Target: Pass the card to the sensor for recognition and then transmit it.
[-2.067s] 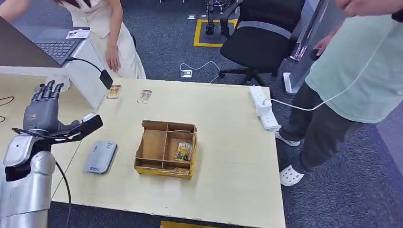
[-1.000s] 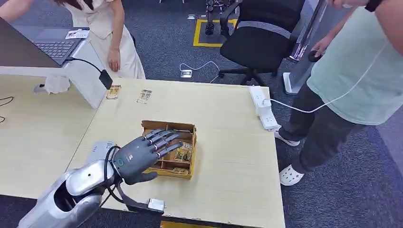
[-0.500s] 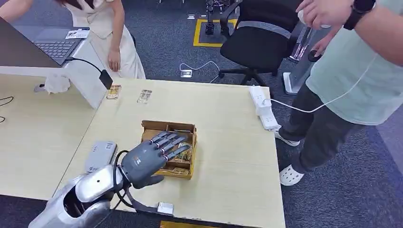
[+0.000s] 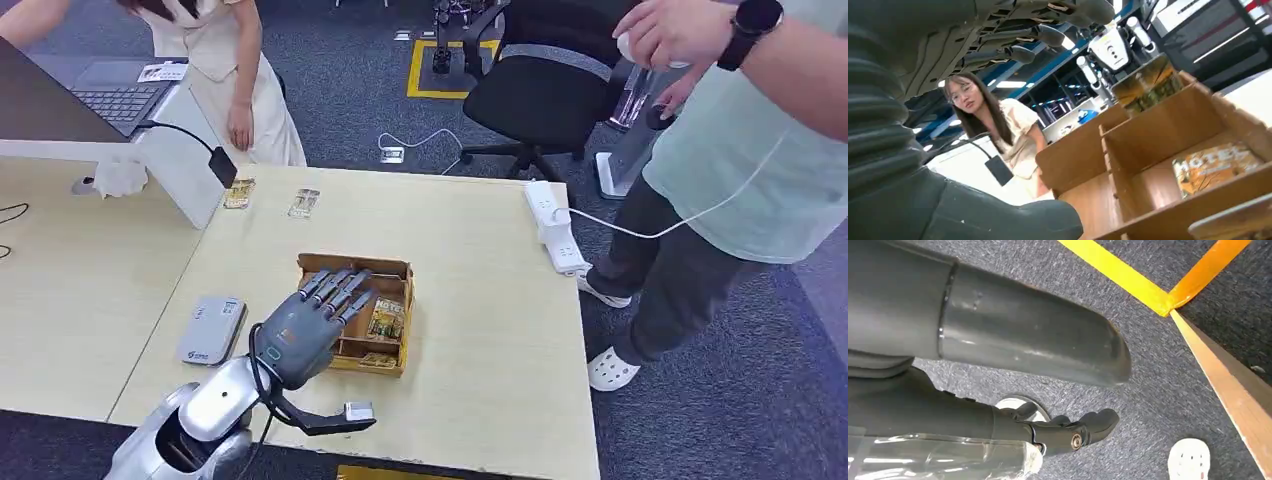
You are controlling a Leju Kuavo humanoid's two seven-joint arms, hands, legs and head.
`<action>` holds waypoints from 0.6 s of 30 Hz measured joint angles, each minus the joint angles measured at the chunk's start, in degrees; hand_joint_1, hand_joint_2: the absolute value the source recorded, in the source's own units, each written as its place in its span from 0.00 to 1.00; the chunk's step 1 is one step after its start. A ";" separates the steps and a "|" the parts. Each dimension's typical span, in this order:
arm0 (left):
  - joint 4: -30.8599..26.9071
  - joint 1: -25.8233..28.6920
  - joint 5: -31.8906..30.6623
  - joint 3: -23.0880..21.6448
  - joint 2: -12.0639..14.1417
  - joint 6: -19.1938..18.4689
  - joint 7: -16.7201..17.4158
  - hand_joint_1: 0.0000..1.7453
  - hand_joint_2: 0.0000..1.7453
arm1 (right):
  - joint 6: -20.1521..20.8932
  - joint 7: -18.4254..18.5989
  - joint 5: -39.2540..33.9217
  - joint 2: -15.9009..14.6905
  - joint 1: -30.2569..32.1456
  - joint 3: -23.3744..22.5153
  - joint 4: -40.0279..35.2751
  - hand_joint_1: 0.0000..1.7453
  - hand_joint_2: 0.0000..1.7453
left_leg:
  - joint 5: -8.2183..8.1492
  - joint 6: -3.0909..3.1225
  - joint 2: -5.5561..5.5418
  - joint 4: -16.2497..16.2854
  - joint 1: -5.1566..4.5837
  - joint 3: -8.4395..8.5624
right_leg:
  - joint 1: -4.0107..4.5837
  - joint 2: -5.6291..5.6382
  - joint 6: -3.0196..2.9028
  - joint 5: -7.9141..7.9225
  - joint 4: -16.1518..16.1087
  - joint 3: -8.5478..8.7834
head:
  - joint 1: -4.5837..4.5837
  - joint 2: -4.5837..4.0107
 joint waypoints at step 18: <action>1.92 1.65 -2.60 5.00 -2.08 -1.31 -0.39 0.00 1.00 | -0.07 -0.37 -0.20 0.00 -0.08 0.57 -0.44 0.00 0.00 | 0.00 0.00 0.00 0.00 -0.01 0.00 | 0.00 -0.01 0.00 0.00 0.00 0.00 | 0.00 0.00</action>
